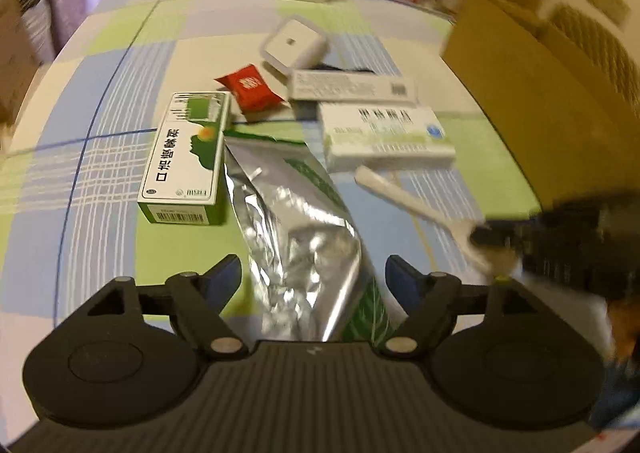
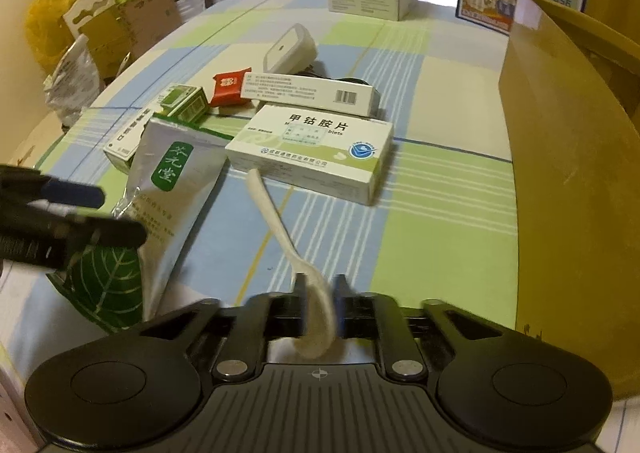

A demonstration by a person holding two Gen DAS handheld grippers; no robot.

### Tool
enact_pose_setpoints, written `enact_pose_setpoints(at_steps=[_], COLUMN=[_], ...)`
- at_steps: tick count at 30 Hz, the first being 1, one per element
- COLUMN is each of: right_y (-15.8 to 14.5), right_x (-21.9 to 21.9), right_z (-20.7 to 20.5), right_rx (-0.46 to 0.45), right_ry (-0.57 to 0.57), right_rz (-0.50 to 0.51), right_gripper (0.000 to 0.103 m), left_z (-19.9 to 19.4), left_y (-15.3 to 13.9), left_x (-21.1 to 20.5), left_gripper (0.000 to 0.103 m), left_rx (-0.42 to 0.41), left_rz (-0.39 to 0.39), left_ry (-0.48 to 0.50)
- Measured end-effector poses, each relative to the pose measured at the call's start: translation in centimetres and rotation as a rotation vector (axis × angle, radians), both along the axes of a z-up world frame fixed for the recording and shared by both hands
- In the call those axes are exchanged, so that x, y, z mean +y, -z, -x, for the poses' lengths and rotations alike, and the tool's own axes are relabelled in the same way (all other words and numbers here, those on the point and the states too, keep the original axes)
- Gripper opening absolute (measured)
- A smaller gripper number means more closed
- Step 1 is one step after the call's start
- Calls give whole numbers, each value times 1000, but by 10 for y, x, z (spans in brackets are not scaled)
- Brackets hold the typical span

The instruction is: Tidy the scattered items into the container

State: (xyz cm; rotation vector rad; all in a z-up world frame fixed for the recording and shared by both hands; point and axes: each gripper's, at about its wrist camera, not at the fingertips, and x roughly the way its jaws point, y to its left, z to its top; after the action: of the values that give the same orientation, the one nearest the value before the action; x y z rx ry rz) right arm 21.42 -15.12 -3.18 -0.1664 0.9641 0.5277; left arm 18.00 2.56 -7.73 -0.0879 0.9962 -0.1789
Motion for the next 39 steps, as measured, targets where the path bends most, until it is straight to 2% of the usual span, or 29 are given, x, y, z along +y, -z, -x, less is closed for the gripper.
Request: enact_pose_setpoints(at_steps=[1,2,10,12,15,16,18,22,24,28,30,32,34,39], right_y=[0,-1,6,8,10,10,9,6,4,5,6,6,6,9], right_x=[-1,-2,5,7,6,5,3,5,9,9,9,12,16,20], right_z=[0,1,1,3,5,4,2,6,8,7,8,11,15,22], right_rx=[-3,-4,-13,-21,-25,-16,-6,18,16,19,2,-34,-89,-160], right_ry=[-1,-2,-56,-78,-102,-97,-86,-108,-130,-130,-137,-155,-189,-271], right_rz=[-5,-9,61,82,99,91,78,53,40,31,40,76,114,154], right_gripper=[51,54,54,54,54,51,35,31,26,24,27,47,57,57], left_z=[-4,-8,-14,-13,-7,-4,1,5,3,1,0,-2,-3,-4], left_y=[2,5,19,18,15,14,14,14,15,17,18,19,19,19], left_x=[1,0,-7,-8,-9,-9,-8,-5,-6,-11,-10,-8,-4,-1], left_gripper=[75,75,68,60,56,55,54,57,67,69,69,69,69,69], left_rx=[8,17,34,24,22,23,25,19,16,10,16,22,24,18], left_rz=[9,7,-33,-31,-37,-35,-17,-4,-33,-59,-54,-36,-14,2], left_ry=[-21,-38,2,17,46,58,74,67,44,43,35,18,-2,-15])
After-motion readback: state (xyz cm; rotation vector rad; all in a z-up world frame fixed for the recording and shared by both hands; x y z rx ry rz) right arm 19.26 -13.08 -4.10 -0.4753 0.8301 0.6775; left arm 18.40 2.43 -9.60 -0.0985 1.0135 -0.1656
